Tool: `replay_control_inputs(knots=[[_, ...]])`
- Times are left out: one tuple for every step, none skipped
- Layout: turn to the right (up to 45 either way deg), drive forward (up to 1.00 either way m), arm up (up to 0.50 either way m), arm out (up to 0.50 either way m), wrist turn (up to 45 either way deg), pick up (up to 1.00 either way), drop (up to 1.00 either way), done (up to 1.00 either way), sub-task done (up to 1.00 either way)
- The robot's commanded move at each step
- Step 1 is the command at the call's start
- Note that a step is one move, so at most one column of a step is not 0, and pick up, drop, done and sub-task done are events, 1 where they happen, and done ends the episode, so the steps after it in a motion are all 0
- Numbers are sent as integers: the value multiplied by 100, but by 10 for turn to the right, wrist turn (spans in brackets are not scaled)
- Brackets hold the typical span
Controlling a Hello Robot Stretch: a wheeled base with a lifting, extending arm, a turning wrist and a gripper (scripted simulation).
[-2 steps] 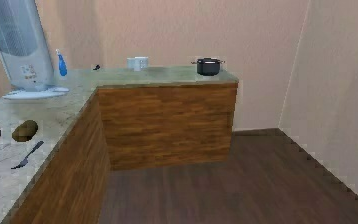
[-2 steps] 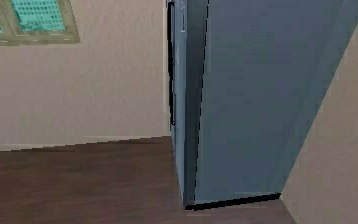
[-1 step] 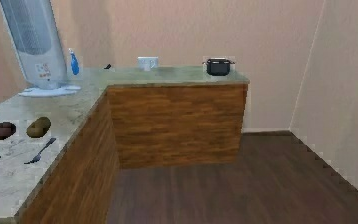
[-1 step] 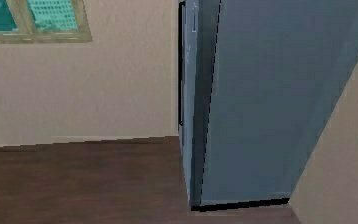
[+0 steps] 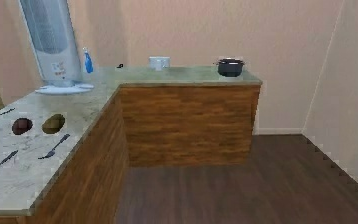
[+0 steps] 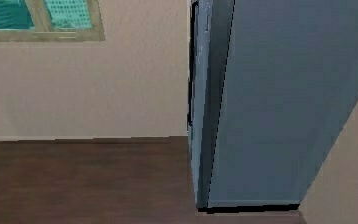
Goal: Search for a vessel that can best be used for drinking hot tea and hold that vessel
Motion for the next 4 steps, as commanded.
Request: replay_control_inputs(knots=[[0,15,0,0,0,0,0,0,0],[0,100,0,0,0,0,0,0,0],[-450,0,0,0,0,0,0,0,0],[-450,0,0,0,0,0,0,0,0]])
